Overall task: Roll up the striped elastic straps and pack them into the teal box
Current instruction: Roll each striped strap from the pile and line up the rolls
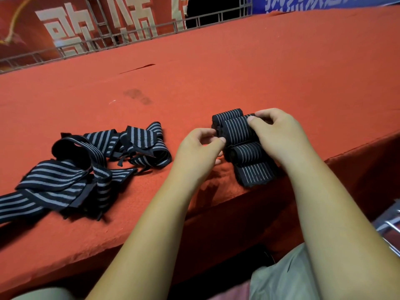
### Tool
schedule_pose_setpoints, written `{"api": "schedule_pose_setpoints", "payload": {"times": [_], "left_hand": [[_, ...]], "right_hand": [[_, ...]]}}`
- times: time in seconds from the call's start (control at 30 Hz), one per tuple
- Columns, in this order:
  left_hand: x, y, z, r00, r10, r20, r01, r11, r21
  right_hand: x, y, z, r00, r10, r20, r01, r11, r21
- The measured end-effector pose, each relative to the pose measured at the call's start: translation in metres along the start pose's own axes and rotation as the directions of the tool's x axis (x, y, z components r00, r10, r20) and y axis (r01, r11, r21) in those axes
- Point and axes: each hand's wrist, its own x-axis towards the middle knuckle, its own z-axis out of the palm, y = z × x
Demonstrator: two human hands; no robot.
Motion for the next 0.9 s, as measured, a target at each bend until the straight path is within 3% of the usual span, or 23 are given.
{"api": "schedule_pose_setpoints", "payload": {"times": [0.27,0.53,0.7,0.9], "left_hand": [[-0.019,-0.019,0.019,0.999,0.036,0.017,-0.037,0.996,0.077],[-0.017,-0.030,0.020,0.999,-0.030,0.013,0.030,1.000,0.009],[-0.019,-0.031,0.020,0.996,-0.073,0.049,0.076,0.994,-0.073],[-0.028,-0.033,0.015,0.993,-0.059,0.103,0.050,0.995,0.086]], "right_hand": [[-0.011,0.020,0.028,0.985,-0.132,-0.109,0.127,0.990,-0.059],[-0.007,0.011,0.012,1.000,0.008,-0.026,-0.006,0.998,0.062],[-0.008,0.013,-0.006,0.997,0.082,-0.013,-0.082,0.996,0.027],[-0.019,0.026,-0.024,0.983,0.169,0.068,-0.164,0.984,-0.066]]}}
